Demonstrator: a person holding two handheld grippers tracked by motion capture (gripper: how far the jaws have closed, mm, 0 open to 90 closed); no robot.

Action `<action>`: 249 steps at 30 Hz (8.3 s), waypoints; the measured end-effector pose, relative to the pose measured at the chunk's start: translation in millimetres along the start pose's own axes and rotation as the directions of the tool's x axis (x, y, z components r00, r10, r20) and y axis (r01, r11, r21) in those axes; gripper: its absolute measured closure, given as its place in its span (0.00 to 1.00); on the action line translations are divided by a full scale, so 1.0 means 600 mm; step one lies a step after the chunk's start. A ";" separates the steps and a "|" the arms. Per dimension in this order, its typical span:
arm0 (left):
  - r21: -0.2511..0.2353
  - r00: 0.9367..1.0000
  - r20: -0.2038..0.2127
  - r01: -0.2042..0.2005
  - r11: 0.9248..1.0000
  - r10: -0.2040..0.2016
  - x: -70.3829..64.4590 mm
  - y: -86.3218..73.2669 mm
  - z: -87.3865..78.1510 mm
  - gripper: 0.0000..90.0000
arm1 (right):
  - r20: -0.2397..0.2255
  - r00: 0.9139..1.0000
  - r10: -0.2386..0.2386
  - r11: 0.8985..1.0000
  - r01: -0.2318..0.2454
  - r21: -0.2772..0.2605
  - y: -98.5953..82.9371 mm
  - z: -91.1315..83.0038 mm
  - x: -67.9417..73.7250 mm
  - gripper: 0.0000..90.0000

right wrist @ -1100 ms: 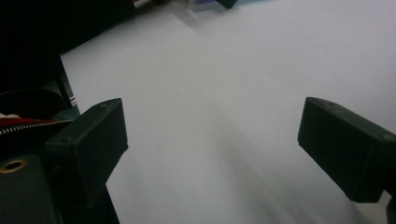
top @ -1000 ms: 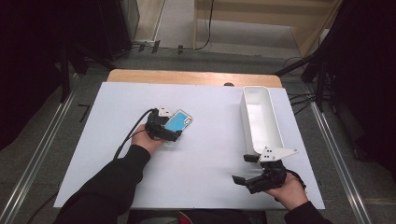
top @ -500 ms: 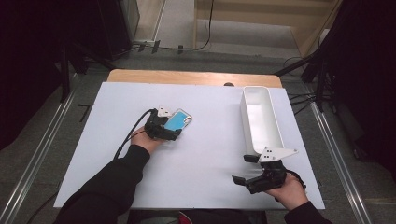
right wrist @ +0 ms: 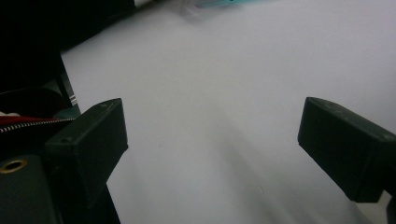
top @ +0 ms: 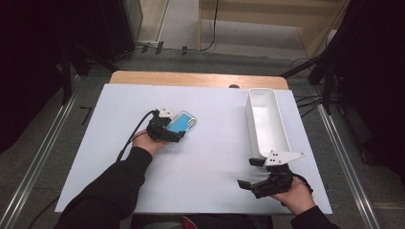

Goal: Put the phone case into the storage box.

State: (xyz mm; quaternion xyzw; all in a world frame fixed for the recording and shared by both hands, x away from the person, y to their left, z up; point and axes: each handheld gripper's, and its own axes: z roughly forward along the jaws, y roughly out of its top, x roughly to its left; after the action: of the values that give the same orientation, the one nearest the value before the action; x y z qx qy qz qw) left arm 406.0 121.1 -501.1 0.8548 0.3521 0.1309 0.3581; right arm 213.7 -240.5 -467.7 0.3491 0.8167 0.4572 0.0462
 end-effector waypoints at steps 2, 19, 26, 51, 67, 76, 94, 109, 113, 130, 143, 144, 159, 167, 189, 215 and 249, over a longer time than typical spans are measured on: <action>-0.006 1.000 0.011 0.011 1.000 -0.011 0.000 0.003 -0.005 0.19 | 0.000 1.000 -0.001 1.000 0.001 0.001 0.000 0.000 0.000 0.08; -0.050 0.996 0.077 0.058 0.997 -0.054 -0.001 0.017 -0.040 0.19 | 0.000 1.000 0.001 1.000 -0.001 0.003 0.000 0.000 0.000 0.08; -0.053 0.992 0.103 0.078 0.996 -0.073 -0.004 0.018 -0.047 0.19 | 0.001 1.000 0.000 1.000 0.000 0.004 0.000 0.000 0.000 0.08; -0.055 0.969 0.204 0.155 0.986 -0.141 -0.028 0.016 -0.076 0.18 | 0.005 1.000 -0.001 1.000 0.001 0.005 0.000 0.000 0.000 0.08; -0.059 0.958 0.235 0.181 0.982 -0.163 -0.057 0.004 -0.088 0.18 | 0.003 1.000 -0.001 1.000 0.001 0.003 0.002 0.002 0.005 0.08; -0.082 0.955 0.230 0.213 0.974 -0.189 -0.069 -0.005 -0.093 0.18 | 0.007 1.000 0.005 1.000 -0.005 0.004 0.006 0.004 0.008 0.09; -0.146 0.945 0.215 0.281 0.948 -0.247 -0.089 -0.028 -0.098 0.18 | 0.062 0.997 0.050 0.998 -0.047 -0.048 0.026 0.007 0.019 0.14; -0.166 0.945 0.213 0.284 0.944 -0.247 -0.125 -0.040 -0.089 0.18 | 0.088 0.990 0.109 0.994 -0.109 -0.001 0.051 0.014 0.013 0.17; -0.174 0.940 0.223 0.298 0.938 -0.258 -0.129 -0.043 -0.091 0.18 | 0.099 0.986 0.132 0.990 -0.136 0.026 0.059 0.012 0.012 0.25; -0.210 0.937 0.217 0.318 0.925 -0.273 -0.136 -0.045 -0.093 0.18 | 0.121 0.974 0.191 0.981 -0.194 0.014 0.096 0.030 0.000 0.25; -0.247 0.937 0.224 0.322 0.914 -0.269 -0.152 -0.047 -0.085 0.18 | 0.112 0.963 0.246 0.969 -0.249 0.011 0.125 0.041 -0.007 0.25; -0.249 0.938 0.222 0.318 0.915 -0.266 -0.154 -0.048 -0.085 0.18 | 0.116 0.964 0.238 0.971 -0.240 0.006 0.127 0.042 -0.008 0.25; -0.266 0.936 0.224 0.327 0.907 -0.272 -0.158 -0.052 -0.079 0.18 | 0.104 0.955 0.279 0.960 -0.279 -0.007 0.159 0.058 -0.013 0.25; -0.290 0.938 0.226 0.321 0.902 -0.261 -0.160 -0.053 -0.076 0.18 | 0.107 0.953 0.283 0.959 -0.282 -0.019 0.175 0.066 -0.017 0.25; -0.300 0.935 0.237 0.328 0.896 -0.263 -0.160 -0.053 -0.075 0.18 | 0.072 0.940 0.334 0.942 -0.335 0.001 0.218 0.095 -0.042 0.27; -0.344 0.939 0.244 0.318 0.883 -0.243 -0.174 -0.051 -0.076 0.18 | 0.046 0.911 0.410 0.911 -0.411 0.034 0.222 0.136 -0.063 0.30; -0.388 0.948 0.198 0.309 0.868 -0.249 -0.187 -0.059 -0.072 0.18 | -0.001 0.855 0.519 0.853 -0.518 0.069 0.234 0.150 -0.055 0.84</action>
State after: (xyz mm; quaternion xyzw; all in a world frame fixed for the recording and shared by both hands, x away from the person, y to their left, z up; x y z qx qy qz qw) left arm 287.0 82.8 -492.0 0.7062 0.4101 0.0885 0.5704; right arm 348.0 -149.3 -418.5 0.5530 0.7077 0.4286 -0.0981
